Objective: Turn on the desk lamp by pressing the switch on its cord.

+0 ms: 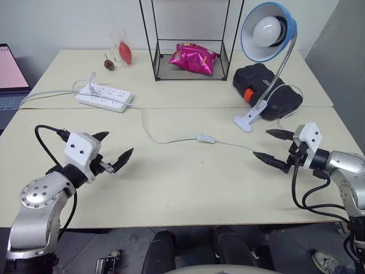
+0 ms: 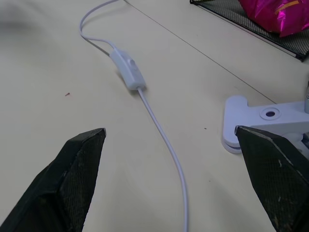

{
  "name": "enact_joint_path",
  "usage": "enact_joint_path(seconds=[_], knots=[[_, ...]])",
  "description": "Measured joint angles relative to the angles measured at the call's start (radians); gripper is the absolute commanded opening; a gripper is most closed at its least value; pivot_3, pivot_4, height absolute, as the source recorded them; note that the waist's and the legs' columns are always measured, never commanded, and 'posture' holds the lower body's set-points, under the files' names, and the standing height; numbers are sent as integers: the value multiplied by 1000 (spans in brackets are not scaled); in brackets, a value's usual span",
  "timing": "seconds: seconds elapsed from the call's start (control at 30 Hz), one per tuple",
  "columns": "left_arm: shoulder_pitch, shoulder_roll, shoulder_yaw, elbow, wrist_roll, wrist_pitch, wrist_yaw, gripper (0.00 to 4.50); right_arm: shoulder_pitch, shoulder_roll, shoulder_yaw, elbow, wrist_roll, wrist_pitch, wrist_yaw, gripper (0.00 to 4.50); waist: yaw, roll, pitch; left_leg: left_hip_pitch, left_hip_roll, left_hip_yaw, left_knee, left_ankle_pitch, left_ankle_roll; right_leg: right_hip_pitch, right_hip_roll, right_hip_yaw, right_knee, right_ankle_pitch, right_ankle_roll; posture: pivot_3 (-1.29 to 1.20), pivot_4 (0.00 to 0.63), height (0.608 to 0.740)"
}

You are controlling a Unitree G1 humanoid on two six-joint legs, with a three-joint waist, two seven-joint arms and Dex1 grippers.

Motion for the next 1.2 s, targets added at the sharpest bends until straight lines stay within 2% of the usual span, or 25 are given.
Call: enact_joint_path(seconds=[0.13,0.33,0.47,0.67,0.93,1.2], knots=[[-92,7,-28,27,-50,36,-45,4461,5,19,-2,-65,9,54,-39,4500,0,0,0,0,0,0,0,0,0,0,0,0,0,0,0,0,150,740],[-256,10,-180,156,-50,43,-152,4461,46,37,-5,-231,43,200,-140,4500,2,0,0,-1,-1,-1,0,0,0,-1,0,-1,0,0,0,0,150,740],[-414,-19,-279,306,-50,52,-247,4461,97,46,4,-350,62,330,-228,4500,8,0,0,-3,-1,-2,1,0,0,-2,1,-2,0,0,0,0,150,740],[-698,-151,-439,674,-28,66,-426,4461,120,71,34,-557,122,550,-367,4500,8,0,0,-5,-1,-2,1,0,0,-3,1,-2,0,0,0,0,150,740],[-927,-278,-487,1115,61,-7,-552,4461,130,127,25,-690,189,687,-501,4500,2,0,0,-8,-1,-3,1,0,0,-7,2,-1,1,0,0,0,150,740],[-1006,-358,-501,1353,148,-116,-596,4461,144,142,-5,-756,231,748,-576,4500,3,0,0,-8,-1,-3,1,0,0,-7,2,-2,1,0,0,0,150,740]])
